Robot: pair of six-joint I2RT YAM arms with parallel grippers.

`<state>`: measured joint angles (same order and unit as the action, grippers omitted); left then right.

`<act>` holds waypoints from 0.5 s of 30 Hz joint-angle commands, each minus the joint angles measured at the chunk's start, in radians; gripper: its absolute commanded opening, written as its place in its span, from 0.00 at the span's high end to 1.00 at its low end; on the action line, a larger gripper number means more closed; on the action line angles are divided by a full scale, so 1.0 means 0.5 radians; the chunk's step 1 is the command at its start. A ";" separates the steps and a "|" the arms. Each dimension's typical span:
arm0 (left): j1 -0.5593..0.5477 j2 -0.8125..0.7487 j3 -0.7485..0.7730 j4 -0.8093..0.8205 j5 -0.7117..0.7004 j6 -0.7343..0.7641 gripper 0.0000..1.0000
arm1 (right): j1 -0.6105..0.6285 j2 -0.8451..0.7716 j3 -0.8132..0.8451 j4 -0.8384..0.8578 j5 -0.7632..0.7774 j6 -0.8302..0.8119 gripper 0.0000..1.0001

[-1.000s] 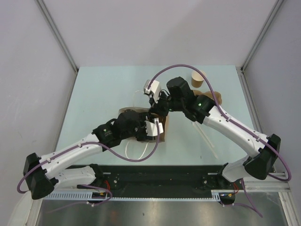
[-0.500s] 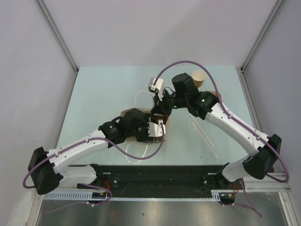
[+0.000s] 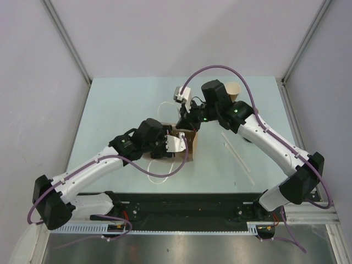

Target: Pack the takeout coffee

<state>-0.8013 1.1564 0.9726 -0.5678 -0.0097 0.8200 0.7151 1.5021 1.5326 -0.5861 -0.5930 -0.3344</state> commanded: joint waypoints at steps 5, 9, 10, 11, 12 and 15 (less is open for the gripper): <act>0.142 0.028 0.052 0.101 -0.011 0.026 0.81 | -0.025 0.039 0.095 -0.049 -0.109 -0.040 1.00; 0.188 0.037 -0.003 0.212 0.050 -0.023 0.82 | -0.034 0.052 0.095 -0.037 -0.130 -0.043 1.00; 0.194 0.043 -0.006 0.230 0.053 -0.054 0.82 | -0.037 0.049 0.092 -0.033 -0.145 -0.043 1.00; 0.197 0.055 -0.006 0.243 0.053 -0.066 0.82 | -0.040 0.052 0.092 -0.033 -0.152 -0.040 1.00; 0.200 0.068 -0.003 0.255 0.056 -0.075 0.82 | -0.046 0.055 0.092 -0.033 -0.161 -0.040 1.00; 0.213 0.083 -0.009 0.304 0.053 -0.140 0.83 | -0.068 0.061 0.086 -0.027 -0.194 -0.037 1.00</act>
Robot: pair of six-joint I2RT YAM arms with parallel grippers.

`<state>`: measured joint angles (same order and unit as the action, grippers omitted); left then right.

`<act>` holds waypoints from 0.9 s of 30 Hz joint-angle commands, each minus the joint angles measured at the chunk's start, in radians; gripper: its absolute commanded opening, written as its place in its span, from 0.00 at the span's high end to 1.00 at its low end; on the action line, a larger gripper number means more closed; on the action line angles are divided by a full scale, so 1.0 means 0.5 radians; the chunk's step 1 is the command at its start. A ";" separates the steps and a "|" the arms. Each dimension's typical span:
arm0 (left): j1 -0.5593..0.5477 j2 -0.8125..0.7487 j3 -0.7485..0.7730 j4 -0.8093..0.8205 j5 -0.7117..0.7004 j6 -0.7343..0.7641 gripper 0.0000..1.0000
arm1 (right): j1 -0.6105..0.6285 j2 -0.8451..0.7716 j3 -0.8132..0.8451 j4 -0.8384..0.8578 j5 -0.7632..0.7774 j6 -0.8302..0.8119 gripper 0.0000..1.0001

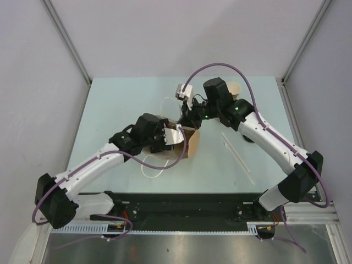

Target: Pack the takeout coffee

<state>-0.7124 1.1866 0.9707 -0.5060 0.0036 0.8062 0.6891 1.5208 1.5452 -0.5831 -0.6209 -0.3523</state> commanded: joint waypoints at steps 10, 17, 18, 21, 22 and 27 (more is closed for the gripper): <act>0.075 0.084 -0.033 0.340 0.005 -0.302 0.85 | -0.105 0.063 0.048 -0.006 -0.231 0.014 1.00; 0.090 0.090 -0.125 0.493 -0.001 -0.419 0.88 | -0.163 0.060 0.024 0.000 -0.283 0.008 1.00; 0.090 0.090 -0.137 0.512 -0.001 -0.449 0.89 | -0.169 0.057 0.024 -0.003 -0.289 0.005 1.00; 0.090 0.109 -0.159 0.582 -0.004 -0.505 0.90 | -0.188 0.060 0.021 -0.009 -0.298 -0.001 1.00; 0.090 0.121 -0.156 0.607 -0.068 -0.523 0.90 | -0.188 0.060 0.018 -0.006 -0.304 -0.001 1.00; 0.078 0.121 -0.223 0.757 -0.167 -0.591 0.93 | -0.188 0.027 -0.016 0.022 -0.277 -0.010 1.00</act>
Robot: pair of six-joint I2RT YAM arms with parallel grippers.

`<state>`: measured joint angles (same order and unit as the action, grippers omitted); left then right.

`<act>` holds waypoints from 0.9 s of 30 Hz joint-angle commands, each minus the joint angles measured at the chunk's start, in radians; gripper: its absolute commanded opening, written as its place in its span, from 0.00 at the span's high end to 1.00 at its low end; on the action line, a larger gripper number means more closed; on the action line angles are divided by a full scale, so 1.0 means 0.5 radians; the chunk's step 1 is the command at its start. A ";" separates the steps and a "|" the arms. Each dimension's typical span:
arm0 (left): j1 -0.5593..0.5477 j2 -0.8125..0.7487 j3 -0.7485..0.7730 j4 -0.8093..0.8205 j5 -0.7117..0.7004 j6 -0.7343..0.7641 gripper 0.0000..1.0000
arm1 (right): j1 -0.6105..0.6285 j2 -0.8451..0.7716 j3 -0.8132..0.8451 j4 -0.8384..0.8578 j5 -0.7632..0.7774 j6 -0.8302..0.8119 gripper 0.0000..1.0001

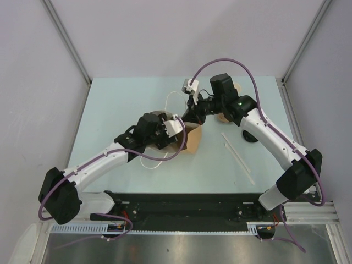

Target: Pack the takeout coffee

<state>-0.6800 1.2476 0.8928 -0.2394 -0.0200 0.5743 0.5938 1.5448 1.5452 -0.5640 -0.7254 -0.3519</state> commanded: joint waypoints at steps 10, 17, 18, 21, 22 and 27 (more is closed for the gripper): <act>0.004 -0.075 -0.310 0.473 -0.282 -0.338 0.92 | 0.021 -0.049 -0.071 0.008 -0.019 0.010 1.00; 0.004 -0.038 -0.203 0.384 -0.251 -0.535 0.96 | 0.018 -0.009 -0.041 -0.010 0.009 -0.011 1.00; 0.004 -0.038 -0.184 0.371 -0.248 -0.550 0.97 | 0.018 -0.009 -0.038 -0.016 0.012 -0.014 1.00; 0.004 -0.053 -0.132 0.359 -0.251 -0.612 0.99 | 0.018 -0.012 -0.041 -0.022 0.030 -0.026 1.00; 0.004 -0.059 -0.123 0.362 -0.257 -0.627 0.99 | 0.018 -0.012 -0.041 -0.022 0.033 -0.032 1.00; 0.004 -0.056 -0.111 0.362 -0.322 -0.731 1.00 | 0.018 -0.028 -0.059 -0.032 0.043 -0.091 1.00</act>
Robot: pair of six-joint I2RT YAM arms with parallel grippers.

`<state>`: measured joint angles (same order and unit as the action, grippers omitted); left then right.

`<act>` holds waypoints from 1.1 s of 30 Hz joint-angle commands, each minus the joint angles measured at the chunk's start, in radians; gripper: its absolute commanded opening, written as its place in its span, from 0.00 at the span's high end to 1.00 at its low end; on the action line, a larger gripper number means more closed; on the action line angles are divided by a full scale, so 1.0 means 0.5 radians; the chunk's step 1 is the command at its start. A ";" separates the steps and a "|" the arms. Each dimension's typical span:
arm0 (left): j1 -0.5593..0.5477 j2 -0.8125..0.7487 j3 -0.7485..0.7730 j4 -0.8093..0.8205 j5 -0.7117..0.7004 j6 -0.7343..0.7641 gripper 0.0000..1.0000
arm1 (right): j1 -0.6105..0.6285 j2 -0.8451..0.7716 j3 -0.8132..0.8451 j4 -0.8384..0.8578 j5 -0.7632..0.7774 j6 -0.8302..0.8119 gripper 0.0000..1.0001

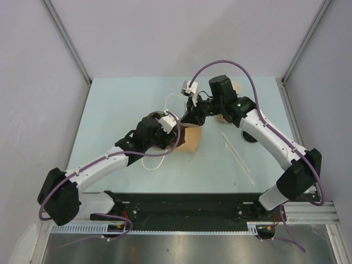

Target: Pack the takeout coffee

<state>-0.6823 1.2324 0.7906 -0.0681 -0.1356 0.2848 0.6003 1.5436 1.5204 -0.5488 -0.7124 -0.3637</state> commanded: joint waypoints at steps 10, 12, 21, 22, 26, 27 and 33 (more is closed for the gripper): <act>0.030 0.057 0.085 0.017 -0.112 -0.324 1.00 | -0.004 -0.026 -0.028 -0.093 0.035 -0.171 1.00; 0.045 0.118 0.109 -0.042 -0.094 -0.367 1.00 | -0.010 -0.013 -0.025 -0.075 0.035 -0.153 1.00; 0.125 0.443 0.397 -0.321 -0.023 -0.545 1.00 | -0.077 0.103 0.009 -0.047 0.014 -0.132 1.00; 0.134 0.471 0.428 -0.385 -0.017 -0.557 1.00 | -0.087 0.119 0.024 -0.053 0.011 -0.125 1.00; 0.177 0.594 0.542 -0.505 -0.005 -0.557 1.00 | -0.148 0.214 0.113 -0.084 -0.011 -0.083 1.00; 0.186 0.609 0.575 -0.529 -0.008 -0.557 1.00 | -0.157 0.250 0.153 -0.090 -0.011 -0.076 1.00; 0.226 0.802 0.692 -0.689 0.029 -0.554 1.00 | -0.222 0.355 0.254 -0.139 -0.032 -0.033 1.00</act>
<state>-0.6067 1.5627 1.1145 -0.2653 -0.1047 0.0334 0.5056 1.6817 1.6054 -0.5526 -0.7185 -0.4023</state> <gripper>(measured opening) 0.760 0.019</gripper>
